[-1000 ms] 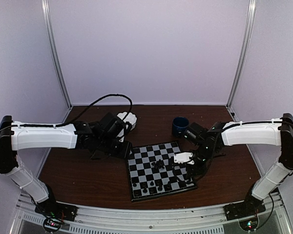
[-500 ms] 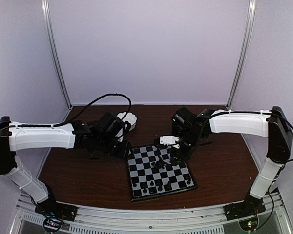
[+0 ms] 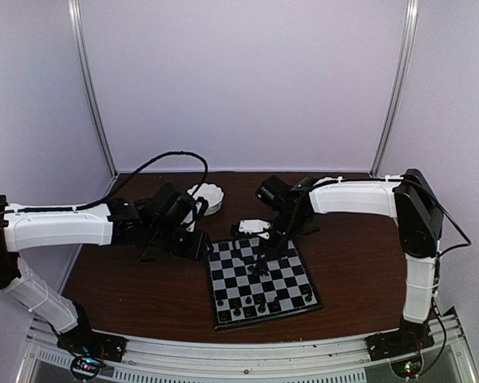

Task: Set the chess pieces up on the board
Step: Pick up the pawn from the chessboard, then place the pawn at b7, then pick up the knight from the chessboard.

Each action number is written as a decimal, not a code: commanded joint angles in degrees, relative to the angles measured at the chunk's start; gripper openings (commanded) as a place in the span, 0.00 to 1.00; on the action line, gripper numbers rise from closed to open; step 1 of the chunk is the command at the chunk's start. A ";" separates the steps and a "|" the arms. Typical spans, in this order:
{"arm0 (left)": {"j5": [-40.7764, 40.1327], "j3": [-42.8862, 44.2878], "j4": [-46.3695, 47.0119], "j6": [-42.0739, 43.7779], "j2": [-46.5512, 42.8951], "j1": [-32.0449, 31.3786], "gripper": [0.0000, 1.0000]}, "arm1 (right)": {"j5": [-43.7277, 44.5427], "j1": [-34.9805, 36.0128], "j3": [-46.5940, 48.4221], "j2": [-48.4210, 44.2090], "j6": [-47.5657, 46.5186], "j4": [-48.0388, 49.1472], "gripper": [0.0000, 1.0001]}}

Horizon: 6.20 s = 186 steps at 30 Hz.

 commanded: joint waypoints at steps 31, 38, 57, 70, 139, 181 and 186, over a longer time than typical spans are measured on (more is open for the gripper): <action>-0.54 -2.62 1.53 -0.79 -2.20 -0.07 0.39 | 2.77 0.21 1.60 0.27 1.56 -1.62 0.04; -0.59 -2.54 1.88 -0.70 -1.97 -0.06 0.39 | 6.69 -0.29 0.13 -3.14 0.83 -0.79 0.03; -0.83 -1.57 0.67 0.31 -1.73 -0.04 0.39 | 1.71 0.45 -19.48 -20.73 -3.05 -4.81 0.04; -0.98 -1.83 -0.39 -0.21 -2.76 0.00 0.39 | 2.41 3.88 -23.77 -18.29 -4.55 -2.04 0.05; -0.45 -1.30 0.69 -0.88 -0.93 -0.08 0.39 | 5.53 4.05 -11.75 -8.30 1.41 5.96 0.36; 17.56 -8.00 24.43 -4.03 2.78 -0.12 0.40 | 5.08 2.56 -14.30 -15.99 0.75 0.91 0.00; 22.79 -9.08 35.82 -9.56 5.40 -0.30 0.41 | 0.06 2.62 -14.14 -19.98 1.47 -0.12 0.01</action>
